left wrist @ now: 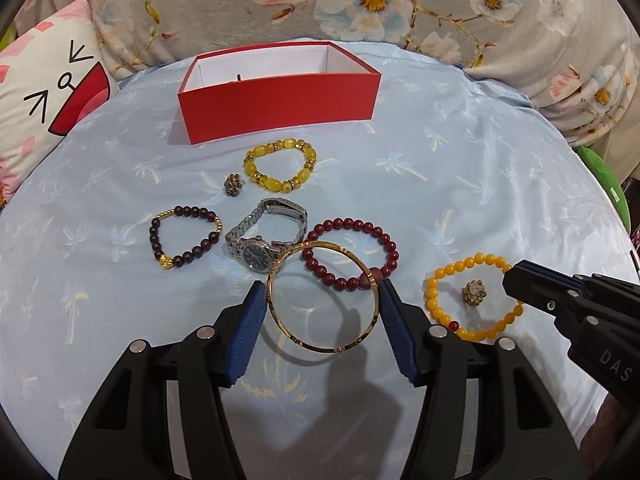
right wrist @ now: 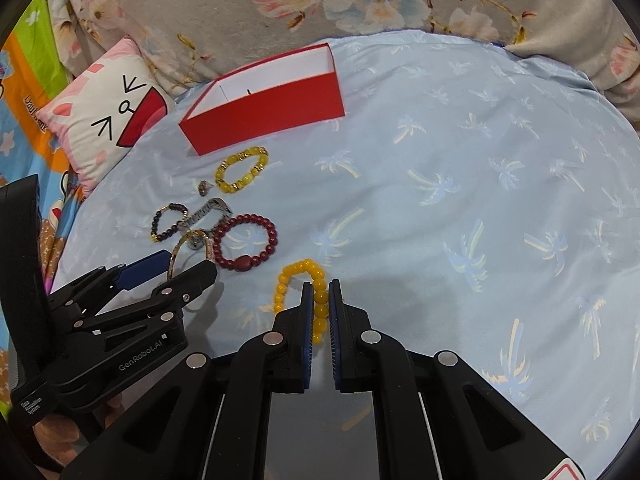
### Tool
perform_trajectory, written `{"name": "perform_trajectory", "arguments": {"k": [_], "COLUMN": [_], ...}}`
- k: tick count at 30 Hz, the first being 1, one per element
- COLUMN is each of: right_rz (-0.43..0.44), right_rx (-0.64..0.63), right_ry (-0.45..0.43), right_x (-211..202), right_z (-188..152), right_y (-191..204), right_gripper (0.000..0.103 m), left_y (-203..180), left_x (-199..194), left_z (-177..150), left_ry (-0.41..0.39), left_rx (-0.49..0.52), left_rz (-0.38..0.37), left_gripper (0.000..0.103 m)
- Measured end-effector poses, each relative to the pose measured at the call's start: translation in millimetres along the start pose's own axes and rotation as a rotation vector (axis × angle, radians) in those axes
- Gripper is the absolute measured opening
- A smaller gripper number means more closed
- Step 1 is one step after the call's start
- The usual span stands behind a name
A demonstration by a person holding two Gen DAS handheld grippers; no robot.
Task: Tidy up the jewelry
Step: 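Carry the yellow bracelet and gold bangle into the red box and release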
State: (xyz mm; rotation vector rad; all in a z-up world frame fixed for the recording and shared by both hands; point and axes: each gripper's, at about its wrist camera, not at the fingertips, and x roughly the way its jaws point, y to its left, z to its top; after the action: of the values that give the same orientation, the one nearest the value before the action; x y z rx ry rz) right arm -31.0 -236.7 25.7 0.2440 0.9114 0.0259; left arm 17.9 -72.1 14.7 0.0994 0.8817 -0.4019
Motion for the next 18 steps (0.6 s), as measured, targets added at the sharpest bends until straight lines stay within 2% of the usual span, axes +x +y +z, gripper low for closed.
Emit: {"name": "perform_trajectory", "arguments": {"k": [11, 18], "right_rz": [0.048, 0.057], "right_rx": [-0.05, -0.086], "right_ry": [-0.059, -0.119], "right_x": [-25, -32], "right_z": [17, 52], "right_y": [23, 34], "right_gripper": [0.008, 0.007], "left_y": [13, 27], "left_x": [-21, -32], "left_z": [13, 44], "left_ry": [-0.033, -0.075], "left_rx": [-0.026, -0.021], "left_rz": [0.014, 0.043], "left_gripper": [0.055, 0.055]}}
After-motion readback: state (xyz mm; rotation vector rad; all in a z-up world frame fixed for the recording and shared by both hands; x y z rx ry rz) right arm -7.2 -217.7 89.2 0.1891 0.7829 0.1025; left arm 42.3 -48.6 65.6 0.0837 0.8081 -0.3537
